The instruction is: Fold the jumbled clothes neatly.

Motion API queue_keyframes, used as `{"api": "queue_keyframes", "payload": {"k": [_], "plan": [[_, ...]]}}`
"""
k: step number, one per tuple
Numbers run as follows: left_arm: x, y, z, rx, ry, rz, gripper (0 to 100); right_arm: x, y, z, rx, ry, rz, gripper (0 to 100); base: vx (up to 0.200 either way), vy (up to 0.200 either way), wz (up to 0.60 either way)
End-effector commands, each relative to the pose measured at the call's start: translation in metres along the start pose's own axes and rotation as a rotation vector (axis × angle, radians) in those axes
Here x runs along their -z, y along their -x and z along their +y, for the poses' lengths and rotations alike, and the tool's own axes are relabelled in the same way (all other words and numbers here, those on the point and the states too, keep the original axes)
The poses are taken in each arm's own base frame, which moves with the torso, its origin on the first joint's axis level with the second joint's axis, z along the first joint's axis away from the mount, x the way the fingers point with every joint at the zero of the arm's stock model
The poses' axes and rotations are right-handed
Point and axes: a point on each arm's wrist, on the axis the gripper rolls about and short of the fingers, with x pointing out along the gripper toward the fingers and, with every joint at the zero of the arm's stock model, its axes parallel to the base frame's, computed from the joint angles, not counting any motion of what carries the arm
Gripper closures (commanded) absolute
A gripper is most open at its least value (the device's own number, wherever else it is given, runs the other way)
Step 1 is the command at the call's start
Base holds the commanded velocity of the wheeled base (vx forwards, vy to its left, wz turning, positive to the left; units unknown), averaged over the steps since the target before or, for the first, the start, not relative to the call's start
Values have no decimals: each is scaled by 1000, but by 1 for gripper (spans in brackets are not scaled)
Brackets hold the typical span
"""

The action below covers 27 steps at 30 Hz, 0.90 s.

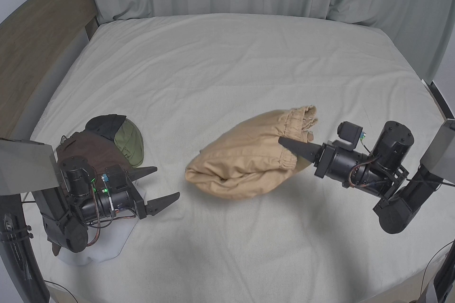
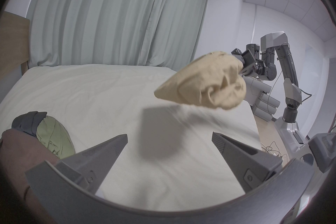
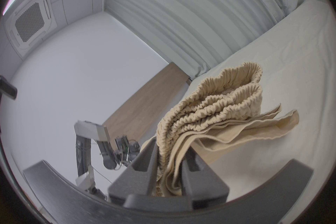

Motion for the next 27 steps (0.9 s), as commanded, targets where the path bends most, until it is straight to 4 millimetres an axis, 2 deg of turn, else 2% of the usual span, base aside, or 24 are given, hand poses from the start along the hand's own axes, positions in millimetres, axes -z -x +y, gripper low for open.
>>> {"api": "queue_keyframes", "payload": {"k": [1, 14, 21, 27], "plan": [[-1, 0, 1, -5, -2, -3, 0, -14, -13, -6, -28, -11, -48, 100, 0, 0, 0], [0, 2, 1, -6, 2, 1, 0, -42, -66, -47, -4, -44, -57, 100, 0, 0, 0], [1, 2, 0, -4, 5, 5, 0, -32, -85, -74, 31, -76, -24, 100, 0, 0, 0], [1, 2, 1, -5, 4, 4, 0, -27, -97, -90, 32, -75, -28, 100, 0, 0, 0]]}}
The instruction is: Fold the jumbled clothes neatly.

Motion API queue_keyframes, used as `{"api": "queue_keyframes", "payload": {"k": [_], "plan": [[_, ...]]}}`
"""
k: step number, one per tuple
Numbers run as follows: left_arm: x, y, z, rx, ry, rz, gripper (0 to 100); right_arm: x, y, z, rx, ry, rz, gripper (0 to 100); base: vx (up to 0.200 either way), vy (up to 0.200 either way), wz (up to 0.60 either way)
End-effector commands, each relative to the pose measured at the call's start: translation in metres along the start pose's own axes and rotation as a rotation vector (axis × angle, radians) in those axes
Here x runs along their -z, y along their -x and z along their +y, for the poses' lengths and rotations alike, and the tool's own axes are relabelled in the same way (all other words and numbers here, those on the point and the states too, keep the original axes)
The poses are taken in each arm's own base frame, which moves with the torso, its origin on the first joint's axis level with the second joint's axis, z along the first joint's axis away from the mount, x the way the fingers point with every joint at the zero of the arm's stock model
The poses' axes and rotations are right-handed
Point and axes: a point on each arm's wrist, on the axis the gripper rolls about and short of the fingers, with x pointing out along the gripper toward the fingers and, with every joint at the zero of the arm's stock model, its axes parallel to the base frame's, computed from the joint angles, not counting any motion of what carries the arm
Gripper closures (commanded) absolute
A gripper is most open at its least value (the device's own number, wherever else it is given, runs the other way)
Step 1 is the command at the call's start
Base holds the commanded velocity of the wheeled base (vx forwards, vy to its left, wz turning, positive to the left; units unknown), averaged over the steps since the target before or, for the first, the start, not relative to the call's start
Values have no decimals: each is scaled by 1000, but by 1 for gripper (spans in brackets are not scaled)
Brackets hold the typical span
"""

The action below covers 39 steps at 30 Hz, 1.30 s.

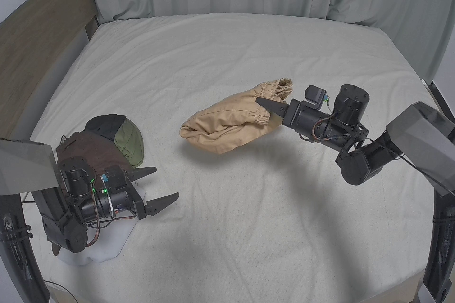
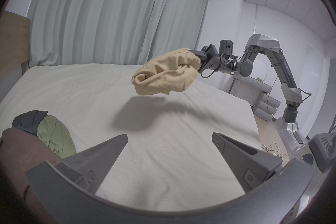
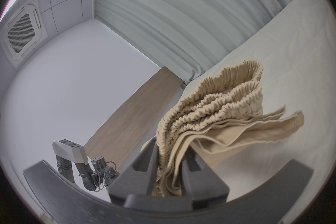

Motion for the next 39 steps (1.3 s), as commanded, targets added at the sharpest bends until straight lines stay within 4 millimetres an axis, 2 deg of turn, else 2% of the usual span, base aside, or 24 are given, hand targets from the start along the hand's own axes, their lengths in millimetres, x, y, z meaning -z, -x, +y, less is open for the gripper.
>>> {"api": "queue_keyframes", "payload": {"k": [1, 14, 18, 23, 29, 30, 39], "plan": [[0, 0, 0, -1, 1, 1, 0, 14, -10, -27, 31, -24, 23, 100, 0, 0, 0], [2, -3, 0, 7, 4, 5, 0, -29, -39, -39, 47, -15, 2, 100, 0, 0, 0], [3, -2, -1, 7, 5, 7, 0, -32, -50, -47, 51, -16, 1, 100, 0, 0, 0], [3, -2, 0, 4, 5, 6, 0, -32, -61, -60, 54, -13, -10, 100, 0, 0, 0], [3, -3, 1, 4, 5, 6, 0, -31, -64, -72, 65, -13, -17, 100, 0, 0, 0], [4, -3, 1, 4, 6, 8, 0, -29, -61, -81, 81, -18, -17, 100, 0, 0, 0], [5, -2, 1, 3, 11, 12, 0, 8, -50, -118, 158, -80, 42, 100, 0, 0, 0]]}}
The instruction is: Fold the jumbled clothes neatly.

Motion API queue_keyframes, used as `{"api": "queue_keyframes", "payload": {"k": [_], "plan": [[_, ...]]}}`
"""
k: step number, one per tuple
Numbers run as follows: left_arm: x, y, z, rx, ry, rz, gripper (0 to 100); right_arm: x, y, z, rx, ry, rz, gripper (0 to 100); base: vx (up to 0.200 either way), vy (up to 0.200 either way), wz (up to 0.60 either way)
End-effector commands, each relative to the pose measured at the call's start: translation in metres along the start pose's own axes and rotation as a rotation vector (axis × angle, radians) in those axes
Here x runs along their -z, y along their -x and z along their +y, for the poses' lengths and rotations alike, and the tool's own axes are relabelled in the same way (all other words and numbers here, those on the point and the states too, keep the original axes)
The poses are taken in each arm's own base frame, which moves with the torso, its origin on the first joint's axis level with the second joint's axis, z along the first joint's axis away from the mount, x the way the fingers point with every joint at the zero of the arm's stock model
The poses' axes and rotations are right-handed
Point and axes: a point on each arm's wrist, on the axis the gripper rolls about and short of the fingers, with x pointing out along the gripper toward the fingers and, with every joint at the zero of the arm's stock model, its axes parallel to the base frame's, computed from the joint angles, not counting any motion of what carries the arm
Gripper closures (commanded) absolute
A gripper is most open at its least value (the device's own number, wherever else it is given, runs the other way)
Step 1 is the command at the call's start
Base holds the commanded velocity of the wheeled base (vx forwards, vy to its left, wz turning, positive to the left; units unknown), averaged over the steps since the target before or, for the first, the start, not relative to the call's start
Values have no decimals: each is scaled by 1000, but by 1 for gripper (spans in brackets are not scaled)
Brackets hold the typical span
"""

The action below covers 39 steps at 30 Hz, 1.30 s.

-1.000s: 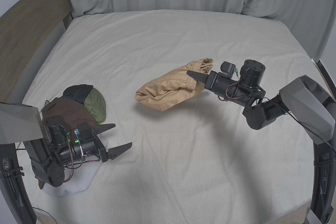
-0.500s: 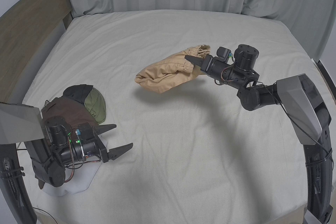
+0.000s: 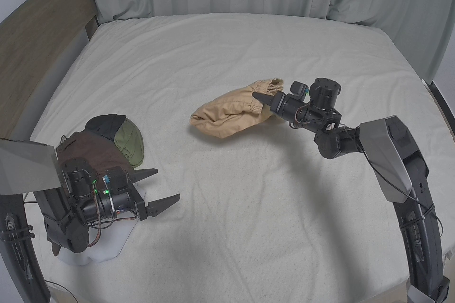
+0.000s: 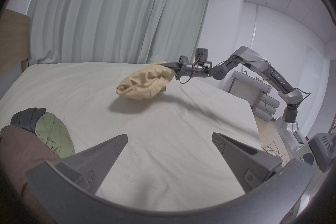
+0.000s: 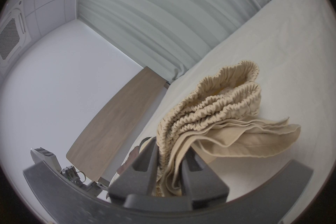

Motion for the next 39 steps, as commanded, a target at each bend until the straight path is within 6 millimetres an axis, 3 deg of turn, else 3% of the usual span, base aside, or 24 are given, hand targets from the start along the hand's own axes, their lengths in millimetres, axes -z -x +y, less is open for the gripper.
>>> {"api": "queue_keyframes", "payload": {"k": [1, 13, 27, 28, 33, 39], "plan": [[1, 1, 0, 0, 3, 3, 0, 28, 6, -26, 58, -46, 53, 100, 0, 0, 0], [0, 1, 0, 0, 2, 1, 0, 68, 36, -40, 106, -84, 104, 100, 0, 0, 0], [-1, 1, 0, 0, 0, -1, 0, 77, 38, -44, 111, -60, 121, 100, 0, 0, 0], [-1, 1, 0, 1, -1, -2, 0, 78, 38, -44, 113, -62, 123, 0, 0, 0, 0], [-1, 2, -1, 0, 0, -1, 0, 81, 43, -44, 127, -57, 137, 0, 0, 0, 0], [0, 2, 0, -2, 2, 1, 0, 68, 71, -29, 166, -39, 154, 0, 0, 0, 0]]}}
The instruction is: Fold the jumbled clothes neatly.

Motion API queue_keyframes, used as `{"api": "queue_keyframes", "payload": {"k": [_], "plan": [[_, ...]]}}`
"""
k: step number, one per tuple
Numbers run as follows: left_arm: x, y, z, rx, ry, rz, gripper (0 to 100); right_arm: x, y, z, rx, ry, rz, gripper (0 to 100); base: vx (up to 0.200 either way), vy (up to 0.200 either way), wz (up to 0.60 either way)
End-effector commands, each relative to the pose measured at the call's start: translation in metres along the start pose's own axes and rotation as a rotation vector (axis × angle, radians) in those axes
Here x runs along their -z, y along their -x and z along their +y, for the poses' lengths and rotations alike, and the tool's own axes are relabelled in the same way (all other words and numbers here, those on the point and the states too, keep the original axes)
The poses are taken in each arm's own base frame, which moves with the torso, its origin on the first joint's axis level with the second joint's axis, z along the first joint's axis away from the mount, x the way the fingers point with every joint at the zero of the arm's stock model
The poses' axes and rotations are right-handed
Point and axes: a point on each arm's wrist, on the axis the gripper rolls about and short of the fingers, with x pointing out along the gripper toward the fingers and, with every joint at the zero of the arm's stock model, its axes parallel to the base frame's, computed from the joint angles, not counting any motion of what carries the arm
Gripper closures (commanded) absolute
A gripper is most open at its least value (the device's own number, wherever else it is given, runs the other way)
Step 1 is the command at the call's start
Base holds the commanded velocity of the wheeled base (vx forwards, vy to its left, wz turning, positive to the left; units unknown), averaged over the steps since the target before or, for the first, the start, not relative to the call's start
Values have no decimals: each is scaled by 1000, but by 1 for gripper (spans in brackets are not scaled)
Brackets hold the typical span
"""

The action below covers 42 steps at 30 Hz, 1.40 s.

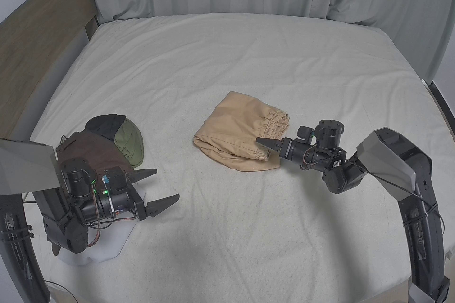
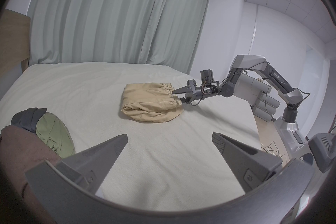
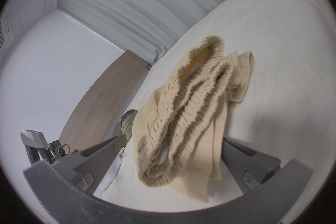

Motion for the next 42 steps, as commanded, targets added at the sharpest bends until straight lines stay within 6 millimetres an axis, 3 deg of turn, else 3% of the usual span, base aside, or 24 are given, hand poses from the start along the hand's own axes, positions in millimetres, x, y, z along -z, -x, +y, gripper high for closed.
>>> {"api": "queue_keyframes", "payload": {"k": [1, 9, 12, 16, 18, 23, 26, 35, 42], "plan": [[0, 0, 0, 1, 1, 1, 0, -17, 30, 18, 21, 34, -10, 0, 0, 0, 0], [0, 0, 0, 0, -1, -1, 0, -56, 67, 66, -9, 83, -75, 0, 0, 0, 0], [-1, 0, 1, -2, -4, -5, 0, -62, 68, 79, -30, 95, -87, 0, 0, 0, 0], [-1, -3, 2, 1, -6, -8, 0, -54, 55, 89, -63, 98, -65, 0, 0, 0, 0], [-2, -3, 2, -1, -8, -10, 0, -48, 45, 84, -66, 95, -54, 0, 0, 0, 0], [-1, -3, 2, 0, -6, -8, 0, -24, 3, 47, -15, 86, -68, 0, 0, 0, 0], [-1, -3, 3, -2, -7, -9, 0, -15, -9, 33, 10, 72, -55, 0, 0, 0, 0], [-1, -3, 3, -2, -6, -11, 0, 5, -23, 5, 65, 63, -57, 0, 0, 0, 0], [-2, -2, 3, -5, -7, -11, 0, 3, -21, 0, 75, 62, -64, 0, 0, 0, 0]]}}
